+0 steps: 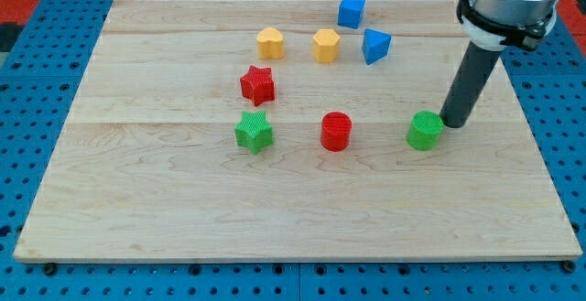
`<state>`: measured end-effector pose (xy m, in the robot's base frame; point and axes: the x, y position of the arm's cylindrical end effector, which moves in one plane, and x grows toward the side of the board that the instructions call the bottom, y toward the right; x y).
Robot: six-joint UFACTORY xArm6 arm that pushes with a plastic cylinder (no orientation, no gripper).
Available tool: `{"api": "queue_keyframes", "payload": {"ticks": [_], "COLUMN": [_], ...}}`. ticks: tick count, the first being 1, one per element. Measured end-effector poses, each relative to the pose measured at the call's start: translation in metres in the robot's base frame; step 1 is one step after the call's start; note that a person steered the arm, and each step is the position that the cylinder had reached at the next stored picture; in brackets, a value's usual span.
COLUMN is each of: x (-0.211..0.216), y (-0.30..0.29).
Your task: Place the green circle right to the red circle
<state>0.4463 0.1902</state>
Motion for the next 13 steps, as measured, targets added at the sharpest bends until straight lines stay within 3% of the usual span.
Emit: {"api": "queue_keyframes", "payload": {"ticks": [13], "x": [0.023], "y": [-0.012]}}
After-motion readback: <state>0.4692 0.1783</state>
